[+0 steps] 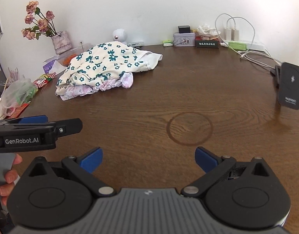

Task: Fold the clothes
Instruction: 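Grasp the cream flower-print shirt with both grippers and lift it off the pile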

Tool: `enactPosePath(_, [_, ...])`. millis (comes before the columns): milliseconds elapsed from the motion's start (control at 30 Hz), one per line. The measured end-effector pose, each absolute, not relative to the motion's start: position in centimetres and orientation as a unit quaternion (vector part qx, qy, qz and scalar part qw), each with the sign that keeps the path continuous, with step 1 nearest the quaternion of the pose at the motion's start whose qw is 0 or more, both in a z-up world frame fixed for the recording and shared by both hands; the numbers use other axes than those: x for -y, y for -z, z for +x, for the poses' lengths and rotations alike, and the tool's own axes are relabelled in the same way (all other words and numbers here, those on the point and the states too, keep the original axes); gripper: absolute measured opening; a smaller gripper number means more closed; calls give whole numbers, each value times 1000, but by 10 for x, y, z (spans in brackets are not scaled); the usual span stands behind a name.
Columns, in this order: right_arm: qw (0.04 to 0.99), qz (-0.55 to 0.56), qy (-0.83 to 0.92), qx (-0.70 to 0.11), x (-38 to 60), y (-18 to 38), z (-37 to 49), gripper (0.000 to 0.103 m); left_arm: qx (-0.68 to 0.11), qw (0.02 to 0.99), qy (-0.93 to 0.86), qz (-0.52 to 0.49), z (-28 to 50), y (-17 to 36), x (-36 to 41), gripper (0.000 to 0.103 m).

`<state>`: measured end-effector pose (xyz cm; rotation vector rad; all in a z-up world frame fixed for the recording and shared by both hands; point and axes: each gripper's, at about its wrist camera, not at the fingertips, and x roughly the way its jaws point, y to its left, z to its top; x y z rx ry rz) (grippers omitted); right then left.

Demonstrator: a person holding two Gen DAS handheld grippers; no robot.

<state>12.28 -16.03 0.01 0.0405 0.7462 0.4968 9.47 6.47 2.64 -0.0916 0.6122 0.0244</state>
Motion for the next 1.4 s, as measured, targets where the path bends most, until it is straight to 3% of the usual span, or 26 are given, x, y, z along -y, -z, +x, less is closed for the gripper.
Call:
enactPosePath(267, [895,-57,-292,-333,81,-38,218,103,-260,960,-106,-8,173,-55,-124,102])
enactPosePath(567, [880,-142,-292,-346,14,-21,337,103,-333,931,-147,23,261,-20,-192,101])
enactPosePath(833, [844,-275,-340,-312,-39,3,354,103,-354,929,-102,-6,290,0,-213,98])
enactPosePath(900, [838,-284,-342,-317,-46,8,359,96,-360,929,-90,-3,294,1,-213,87])
enactPosePath(967, [834,-283,-347,-323,-50,11,364,67,-363,928,-84,-5,296,2,-213,76])
enactPosePath(1000, [833,-271,-354,-327,-49,9,366,59,-362,929,-78,-6,296,2,-213,64])
enactPosePath(1033, [833,-258,-361,-331,-48,8,367,40,-361,930,-72,-4,296,0,-212,51])
enactPosePath(1067, [835,-247,-365,-330,-47,5,368,21,-360,931,-65,-3,296,-2,-211,44])
enactPosePath(1100, [839,-242,-366,-322,-46,0,367,19,-358,932,-59,-1,296,-4,-209,34])
enactPosePath(1233, [861,-228,-360,-276,-42,-28,364,11,-327,943,-66,2,299,-23,-209,13])
enactPosePath(1400, [886,-184,-347,-247,-43,-78,378,10,-279,956,-84,-20,317,-70,-218,9])
